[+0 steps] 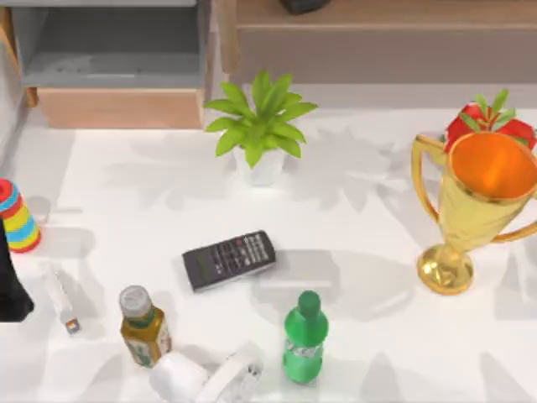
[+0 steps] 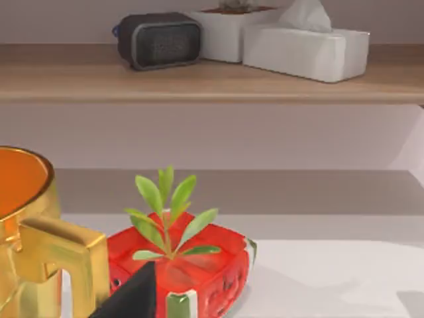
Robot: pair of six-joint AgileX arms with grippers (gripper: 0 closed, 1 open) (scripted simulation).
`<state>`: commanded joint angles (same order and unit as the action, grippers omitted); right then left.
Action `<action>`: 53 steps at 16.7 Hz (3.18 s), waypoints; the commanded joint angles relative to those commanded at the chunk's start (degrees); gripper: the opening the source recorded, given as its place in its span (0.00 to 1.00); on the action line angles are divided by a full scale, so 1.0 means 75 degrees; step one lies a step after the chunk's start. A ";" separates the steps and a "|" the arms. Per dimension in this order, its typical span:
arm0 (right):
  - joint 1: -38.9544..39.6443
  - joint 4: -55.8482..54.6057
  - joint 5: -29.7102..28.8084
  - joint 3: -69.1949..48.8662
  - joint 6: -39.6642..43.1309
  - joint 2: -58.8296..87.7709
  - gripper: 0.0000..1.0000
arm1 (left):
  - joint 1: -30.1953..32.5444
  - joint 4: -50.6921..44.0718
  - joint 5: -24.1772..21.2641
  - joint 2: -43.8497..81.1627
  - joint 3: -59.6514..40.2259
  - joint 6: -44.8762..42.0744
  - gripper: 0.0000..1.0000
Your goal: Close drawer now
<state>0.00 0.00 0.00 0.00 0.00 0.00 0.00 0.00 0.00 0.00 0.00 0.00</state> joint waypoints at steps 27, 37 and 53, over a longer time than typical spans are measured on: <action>0.0000 0.0000 0.0000 0.0000 0.0000 0.0000 1.00 | 0.4517 0.3552 0.4457 0.8714 -0.5216 -0.0132 1.00; 0.0000 0.0000 0.0000 0.0000 0.0000 0.0000 1.00 | 0.1623 0.5642 0.2491 0.9625 -0.4511 -0.2865 1.00; 0.0000 0.0000 0.0000 0.0000 0.0000 0.0000 1.00 | -0.5402 1.1395 -0.4865 1.4241 -0.3228 -1.1268 1.00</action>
<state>0.00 0.00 0.00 0.00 0.00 0.00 -40.52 85.46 -36.48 106.80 -24.21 -84.51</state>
